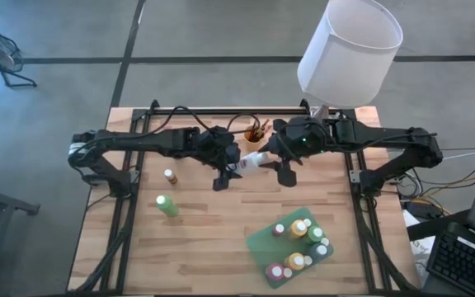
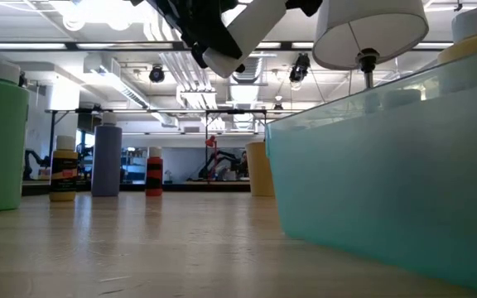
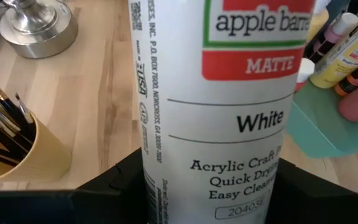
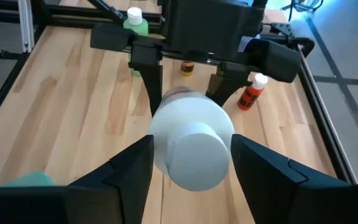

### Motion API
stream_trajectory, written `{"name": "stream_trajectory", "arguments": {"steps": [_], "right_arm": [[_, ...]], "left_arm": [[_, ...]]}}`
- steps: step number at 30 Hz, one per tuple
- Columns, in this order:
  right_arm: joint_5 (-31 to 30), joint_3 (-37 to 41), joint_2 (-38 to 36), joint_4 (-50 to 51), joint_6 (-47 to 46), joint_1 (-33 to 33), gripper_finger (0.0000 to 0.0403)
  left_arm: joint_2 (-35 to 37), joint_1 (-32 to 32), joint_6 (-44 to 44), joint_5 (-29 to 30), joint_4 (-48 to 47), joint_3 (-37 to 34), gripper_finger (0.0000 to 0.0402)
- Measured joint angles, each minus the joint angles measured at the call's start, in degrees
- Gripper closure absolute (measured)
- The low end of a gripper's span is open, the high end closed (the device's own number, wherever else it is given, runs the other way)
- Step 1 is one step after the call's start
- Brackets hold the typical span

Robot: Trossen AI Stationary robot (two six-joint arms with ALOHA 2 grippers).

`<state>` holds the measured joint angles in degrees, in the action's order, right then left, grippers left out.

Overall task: Pick & Place Paint Supplies
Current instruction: Put the big white paint bottle into the green bin

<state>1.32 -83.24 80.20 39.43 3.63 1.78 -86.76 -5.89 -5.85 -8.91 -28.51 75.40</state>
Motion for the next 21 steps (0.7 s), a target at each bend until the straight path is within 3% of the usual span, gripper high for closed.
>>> {"name": "stream_trajectory", "arguments": {"steps": [14, 21], "right_arm": [[0.04, 0.00, 0.14, -0.51, 0.01, 0.00, 0.0279], [0.02, 0.00, 0.24, -0.66, 0.87, 0.00, 0.0259]], "left_arm": [[0.00, -0.02, 0.04, 0.04, -0.96, 0.00, 0.0186], [0.00, -0.02, 0.07, 0.01, -0.88, 0.00, 0.0186]]}}
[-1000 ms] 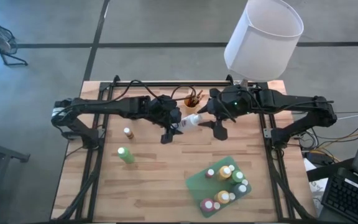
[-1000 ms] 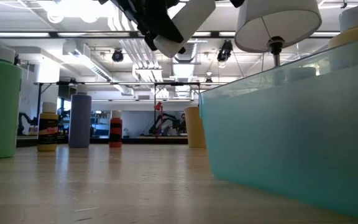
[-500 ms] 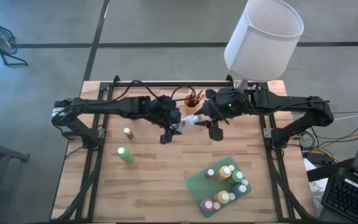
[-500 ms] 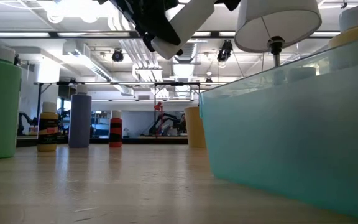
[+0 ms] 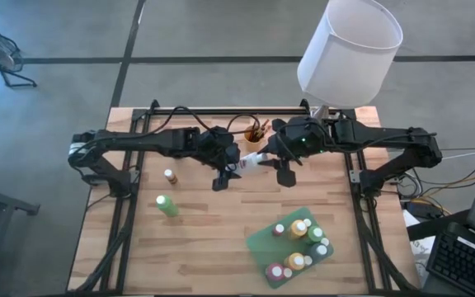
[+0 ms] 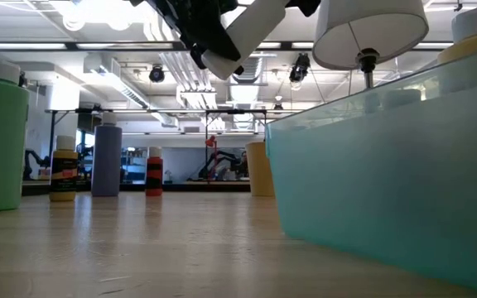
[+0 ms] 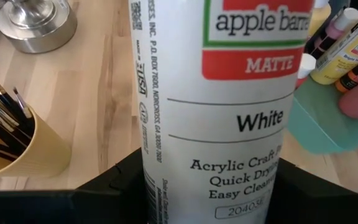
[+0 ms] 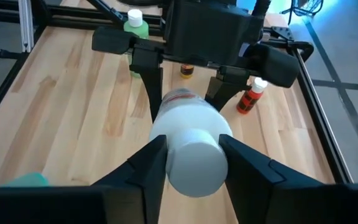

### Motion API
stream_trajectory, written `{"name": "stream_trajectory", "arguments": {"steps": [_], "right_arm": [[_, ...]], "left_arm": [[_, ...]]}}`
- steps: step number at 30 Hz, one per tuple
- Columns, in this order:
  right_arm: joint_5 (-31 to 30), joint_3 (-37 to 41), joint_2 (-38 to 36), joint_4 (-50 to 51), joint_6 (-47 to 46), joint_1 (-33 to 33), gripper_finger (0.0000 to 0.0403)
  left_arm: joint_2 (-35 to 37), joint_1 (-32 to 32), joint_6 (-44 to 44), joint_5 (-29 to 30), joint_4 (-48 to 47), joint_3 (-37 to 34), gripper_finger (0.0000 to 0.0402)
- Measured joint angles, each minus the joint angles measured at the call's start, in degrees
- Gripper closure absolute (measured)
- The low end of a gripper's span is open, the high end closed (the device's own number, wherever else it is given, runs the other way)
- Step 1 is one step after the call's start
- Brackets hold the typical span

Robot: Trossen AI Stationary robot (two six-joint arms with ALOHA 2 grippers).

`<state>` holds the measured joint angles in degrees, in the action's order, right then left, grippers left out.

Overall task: Pick & Place Paint Supplies
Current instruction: Put the big white paint bottle into the green bin

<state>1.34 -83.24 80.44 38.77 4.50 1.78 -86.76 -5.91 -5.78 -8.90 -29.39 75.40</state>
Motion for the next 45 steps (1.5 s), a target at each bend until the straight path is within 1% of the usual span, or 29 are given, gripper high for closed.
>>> {"name": "stream_trajectory", "arguments": {"steps": [3, 8, 23, 26, 30, 33, 35, 38, 41, 45], "right_arm": [[0.00, 0.00, 0.22, 0.22, 0.01, 0.00, 0.0257], [0.04, 0.00, 0.57, 0.73, 0.15, 0.00, 0.0290], [0.02, 0.00, 0.59, 0.89, 0.58, 0.02, 0.0290], [0.04, 0.00, 0.62, 0.89, 0.75, 0.02, 0.0290], [0.13, 0.23, 0.94, 1.70, 0.87, 0.00, 0.0290], [-0.02, 0.23, 0.64, 1.39, 0.87, 0.02, 0.0290], [-0.04, -0.12, 0.23, 1.68, 0.84, 0.07, 0.0290], [-0.02, -2.80, 0.19, 5.47, 0.49, -0.03, 0.0290], [-0.09, -6.68, 0.11, 10.82, -0.62, -1.27, 0.0290], [-0.09, -11.67, 0.26, 17.51, -3.22, -5.10, 0.0290]], "left_arm": [[0.00, 0.00, -0.02, -0.01, -0.04, 0.00, 0.0186], [-0.02, 0.00, -0.11, 0.18, -0.39, 0.00, 0.0186], [-0.09, 0.00, -0.35, 0.18, -0.15, 0.00, 0.0184], [-0.08, -0.02, -0.35, 0.09, -0.33, 0.00, 0.0167], [0.17, -0.02, -0.47, -0.48, -1.40, 0.32, 0.0118], [0.07, -0.02, -2.20, 1.78, -5.50, 2.16, 0.0082], [0.43, -0.03, -2.36, 4.34, -7.63, 4.01, 0.0066], [2.45, -0.05, -2.34, 8.14, -9.04, 4.56, 0.0055], [5.40, -0.11, -1.66, 10.31, -8.12, 2.70, 0.0055], [9.83, -0.11, -0.12, 12.22, -2.25, -2.67, 0.0057]]}}
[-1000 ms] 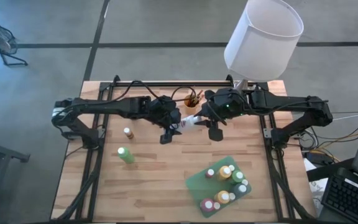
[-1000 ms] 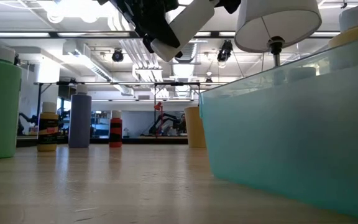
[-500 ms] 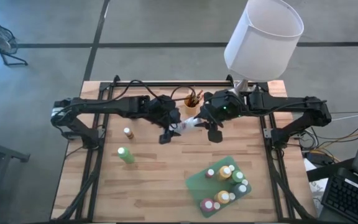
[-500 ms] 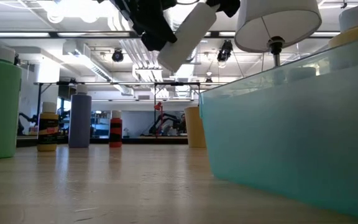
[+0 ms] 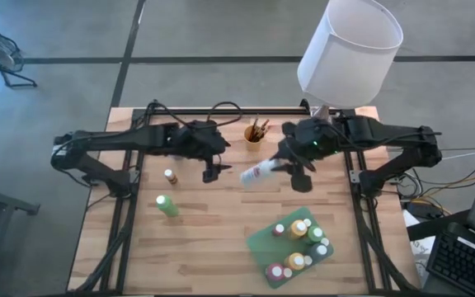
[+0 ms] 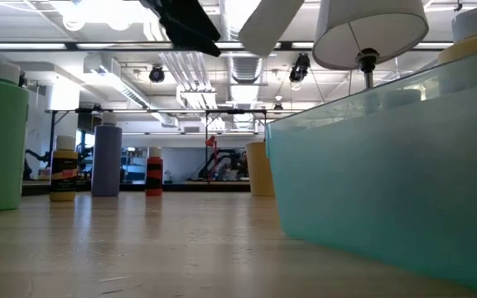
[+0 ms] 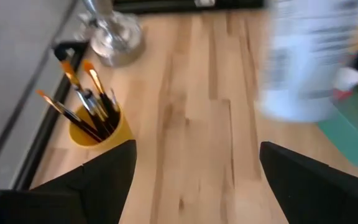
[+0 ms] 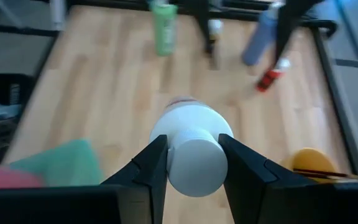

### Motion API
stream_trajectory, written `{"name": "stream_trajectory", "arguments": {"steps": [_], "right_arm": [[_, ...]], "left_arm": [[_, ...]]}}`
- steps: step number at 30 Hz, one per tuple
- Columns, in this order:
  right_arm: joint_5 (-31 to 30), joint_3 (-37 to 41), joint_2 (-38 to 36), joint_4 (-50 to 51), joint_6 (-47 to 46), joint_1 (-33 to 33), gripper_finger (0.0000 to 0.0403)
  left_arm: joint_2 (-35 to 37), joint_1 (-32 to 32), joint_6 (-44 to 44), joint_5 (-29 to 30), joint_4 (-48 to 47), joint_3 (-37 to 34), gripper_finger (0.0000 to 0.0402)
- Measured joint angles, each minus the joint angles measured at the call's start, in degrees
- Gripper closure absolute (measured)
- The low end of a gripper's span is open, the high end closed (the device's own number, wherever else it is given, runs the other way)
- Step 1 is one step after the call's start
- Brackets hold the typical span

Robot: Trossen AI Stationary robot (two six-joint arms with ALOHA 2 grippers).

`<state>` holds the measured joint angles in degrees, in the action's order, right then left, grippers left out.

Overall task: Pick & Place Paint Supplies
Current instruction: Put the big white paint bottle into the green bin

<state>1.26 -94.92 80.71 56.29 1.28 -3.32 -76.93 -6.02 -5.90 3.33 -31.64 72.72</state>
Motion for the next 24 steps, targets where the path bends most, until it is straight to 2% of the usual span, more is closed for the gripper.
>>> {"name": "stream_trajectory", "arguments": {"steps": [6, 9, 16, 24], "right_arm": [[-0.23, -3.96, 0.03, 2.08, -6.42, -9.41, 0.0290], [-3.78, -4.59, 0.29, 2.26, -9.71, -14.23, 0.0290], [-9.05, -2.31, 2.61, 4.24, -17.78, -22.07, 0.0290], [-11.60, -2.36, 8.45, 11.67, -25.32, -27.52, 0.0290]], "left_arm": [[5.77, -0.02, 1.50, 0.73, 11.02, -8.64, 0.0057], [7.70, -0.02, 2.36, 0.74, 14.43, -11.04, 0.0057], [8.83, -0.02, 3.42, 0.77, 15.76, -12.32, 0.0058], [8.83, -0.02, 4.11, 0.77, 15.93, -12.41, 0.0058]]}}
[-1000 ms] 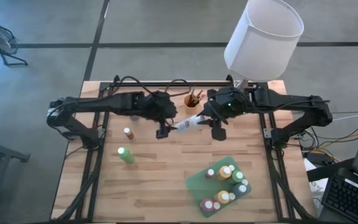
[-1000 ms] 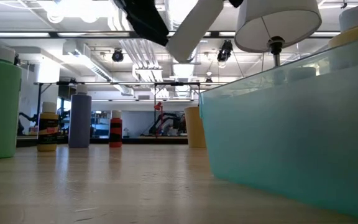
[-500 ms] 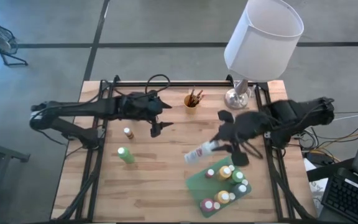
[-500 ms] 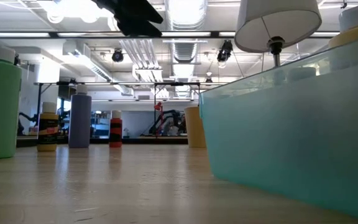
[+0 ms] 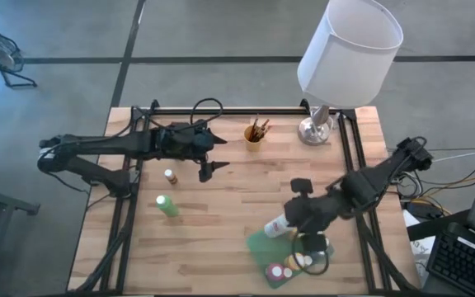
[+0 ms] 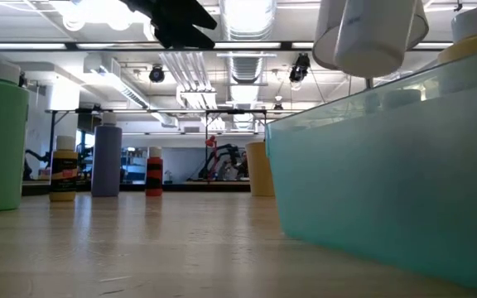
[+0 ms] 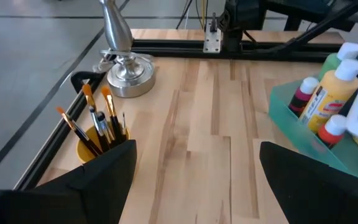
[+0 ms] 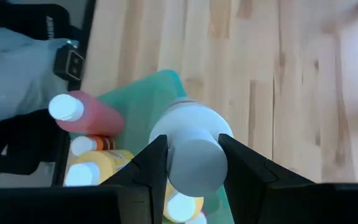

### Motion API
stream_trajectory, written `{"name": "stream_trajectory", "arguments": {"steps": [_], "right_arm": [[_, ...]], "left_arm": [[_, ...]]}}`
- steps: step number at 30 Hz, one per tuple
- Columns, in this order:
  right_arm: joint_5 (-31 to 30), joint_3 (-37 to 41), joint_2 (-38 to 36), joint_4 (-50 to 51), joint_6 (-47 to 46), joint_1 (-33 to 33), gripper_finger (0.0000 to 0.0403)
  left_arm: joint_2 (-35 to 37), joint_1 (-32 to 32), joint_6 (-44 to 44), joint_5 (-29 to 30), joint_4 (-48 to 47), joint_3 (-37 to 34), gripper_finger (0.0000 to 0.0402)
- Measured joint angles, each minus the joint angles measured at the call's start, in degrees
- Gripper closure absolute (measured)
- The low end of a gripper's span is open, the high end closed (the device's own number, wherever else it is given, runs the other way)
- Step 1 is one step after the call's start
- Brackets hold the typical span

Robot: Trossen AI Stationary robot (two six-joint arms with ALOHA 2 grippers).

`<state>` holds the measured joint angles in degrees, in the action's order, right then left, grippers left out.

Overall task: Pick & Place Paint Supplies
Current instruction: Put the big white paint bottle into the green bin

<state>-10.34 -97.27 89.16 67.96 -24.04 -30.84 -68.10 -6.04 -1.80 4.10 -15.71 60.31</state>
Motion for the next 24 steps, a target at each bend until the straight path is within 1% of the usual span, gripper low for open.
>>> {"name": "stream_trajectory", "arguments": {"steps": [8, 15, 20, 24], "right_arm": [[-1.26, -0.13, 3.49, 0.28, -6.89, -5.06, 0.0290], [-2.65, 0.02, 5.70, 1.26, -10.16, -6.53, 0.0290], [-3.37, 0.12, 6.17, 4.66, -14.41, -7.52, 0.0290], [-3.60, 0.80, 6.28, 4.77, -16.90, -8.91, 0.0290]], "left_arm": [[0.00, 0.00, 0.41, 0.06, 1.83, -0.37, 0.0058], [0.00, 0.00, 1.15, 0.06, 2.13, -0.68, 0.0058], [0.00, 0.00, 2.05, 0.06, 2.02, -0.68, 0.0058], [0.00, 0.00, 2.33, 0.04, 2.00, -0.68, 0.0058]]}}
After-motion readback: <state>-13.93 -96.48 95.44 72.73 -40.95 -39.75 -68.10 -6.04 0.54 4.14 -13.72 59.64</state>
